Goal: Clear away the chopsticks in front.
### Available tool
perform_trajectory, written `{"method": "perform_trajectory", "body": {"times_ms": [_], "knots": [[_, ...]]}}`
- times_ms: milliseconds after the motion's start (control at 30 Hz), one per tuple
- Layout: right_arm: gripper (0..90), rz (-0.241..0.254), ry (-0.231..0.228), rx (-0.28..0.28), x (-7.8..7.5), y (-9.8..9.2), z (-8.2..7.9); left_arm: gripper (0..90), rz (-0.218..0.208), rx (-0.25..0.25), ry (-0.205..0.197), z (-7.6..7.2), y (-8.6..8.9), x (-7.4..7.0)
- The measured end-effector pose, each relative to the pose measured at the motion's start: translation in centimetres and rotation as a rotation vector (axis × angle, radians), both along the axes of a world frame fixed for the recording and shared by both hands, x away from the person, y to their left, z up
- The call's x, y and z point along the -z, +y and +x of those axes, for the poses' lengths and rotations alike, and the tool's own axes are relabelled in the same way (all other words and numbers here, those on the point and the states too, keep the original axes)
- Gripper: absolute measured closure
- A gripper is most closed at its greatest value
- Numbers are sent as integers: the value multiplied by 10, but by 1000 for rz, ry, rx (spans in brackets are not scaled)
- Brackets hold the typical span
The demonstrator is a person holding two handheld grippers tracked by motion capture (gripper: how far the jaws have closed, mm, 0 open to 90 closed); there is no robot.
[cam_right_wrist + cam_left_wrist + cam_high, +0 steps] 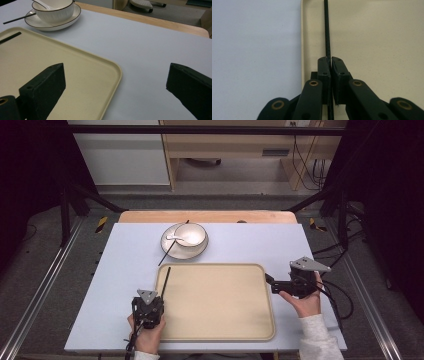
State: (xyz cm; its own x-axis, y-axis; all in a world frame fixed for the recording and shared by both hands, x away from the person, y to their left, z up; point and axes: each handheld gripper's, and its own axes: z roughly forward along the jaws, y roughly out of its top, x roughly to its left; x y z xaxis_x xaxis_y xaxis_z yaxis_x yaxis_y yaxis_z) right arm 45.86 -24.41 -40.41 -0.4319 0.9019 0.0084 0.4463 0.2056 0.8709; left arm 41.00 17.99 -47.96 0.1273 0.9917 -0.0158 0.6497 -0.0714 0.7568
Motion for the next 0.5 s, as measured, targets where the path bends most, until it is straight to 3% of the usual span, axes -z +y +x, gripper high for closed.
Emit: {"method": "perform_trajectory", "body": {"times_ms": [133, 500], "knots": [[28, -2, -2, 0, 0, 0, 0, 837, -3, 11, -1, 1, 2, -1], [28, 4, -6, 8, -2, -3, -1, 694, -53, 98, -81, 14, 15, -28]]}}
